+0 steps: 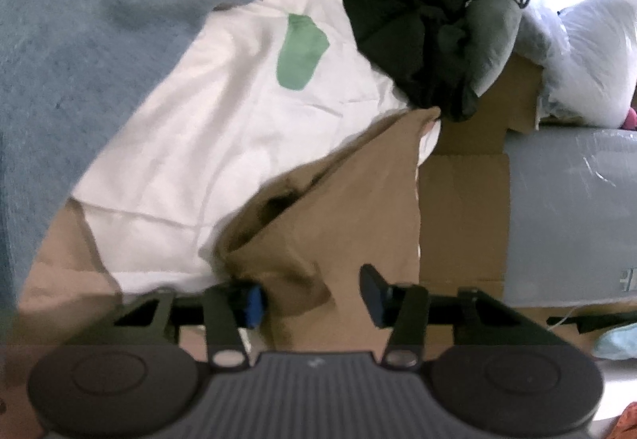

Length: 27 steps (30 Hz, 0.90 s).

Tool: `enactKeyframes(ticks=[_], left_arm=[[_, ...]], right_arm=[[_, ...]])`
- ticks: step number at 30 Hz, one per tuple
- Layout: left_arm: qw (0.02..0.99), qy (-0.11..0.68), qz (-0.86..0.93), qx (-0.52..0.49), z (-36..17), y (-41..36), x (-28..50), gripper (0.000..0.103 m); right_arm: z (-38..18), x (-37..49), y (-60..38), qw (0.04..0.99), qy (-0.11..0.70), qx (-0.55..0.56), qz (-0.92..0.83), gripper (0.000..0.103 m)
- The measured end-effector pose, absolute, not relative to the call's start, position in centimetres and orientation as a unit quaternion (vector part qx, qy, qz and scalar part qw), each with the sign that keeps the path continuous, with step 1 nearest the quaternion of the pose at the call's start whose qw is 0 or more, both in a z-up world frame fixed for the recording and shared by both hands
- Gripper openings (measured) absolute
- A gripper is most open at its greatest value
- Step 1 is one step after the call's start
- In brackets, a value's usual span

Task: Fold clothes
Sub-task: 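Close both tools on the folded brown shirt edge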

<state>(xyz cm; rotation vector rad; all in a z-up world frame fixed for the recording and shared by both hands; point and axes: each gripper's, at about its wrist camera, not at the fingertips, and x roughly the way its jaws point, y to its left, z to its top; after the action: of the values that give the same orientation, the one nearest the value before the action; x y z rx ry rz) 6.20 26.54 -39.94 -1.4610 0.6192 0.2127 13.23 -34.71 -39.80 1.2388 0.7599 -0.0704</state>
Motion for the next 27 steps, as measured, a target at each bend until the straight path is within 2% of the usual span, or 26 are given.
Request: enactKeyframes(ticks=[2, 4, 8, 11, 12, 14, 16, 27], left_arm=[[0.693, 0.279, 0.099, -0.657, -40.1, 26.7, 6.1, 0.04], [0.69, 0.282, 0.103, -0.659, -40.4, 26.8, 6.1, 0.027], [0.681, 0.279, 0.105, -0.668, -40.9, 26.8, 5.8, 0.023], [0.684, 0.28, 0.105, -0.666, -40.8, 26.5, 5.7, 0.029], [0.686, 0.279, 0.102, -0.664, -40.7, 26.5, 5.8, 0.035], [0.69, 0.278, 0.096, -0.661, -40.4, 26.3, 6.0, 0.042], [0.693, 0.276, 0.093, -0.659, -40.2, 26.2, 6.1, 0.047], [0.687, 0.277, 0.089, -0.666, -40.8, 26.8, 6.5, 0.047]], right_arm=[[-39.8, 13.6, -35.1, 0.747, 0.346, 0.566, -0.031, 0.01], [-39.4, 13.4, -35.8, 0.748, 0.335, 0.572, -0.033, 0.008], [-39.6, 12.6, -36.8, 0.733, 0.317, 0.6, -0.043, 0.008], [-40.5, 12.4, -36.4, 0.715, 0.321, 0.62, -0.041, 0.011], [-40.7, 12.4, -36.2, 0.713, 0.323, 0.621, -0.038, 0.012], [-40.9, 12.3, -35.8, 0.711, 0.33, 0.62, -0.033, 0.02], [-41.0, 12.4, -35.3, 0.708, 0.332, 0.622, -0.027, 0.023], [-41.3, 14.1, -34.2, 0.719, 0.333, 0.61, -0.03, 0.025]])
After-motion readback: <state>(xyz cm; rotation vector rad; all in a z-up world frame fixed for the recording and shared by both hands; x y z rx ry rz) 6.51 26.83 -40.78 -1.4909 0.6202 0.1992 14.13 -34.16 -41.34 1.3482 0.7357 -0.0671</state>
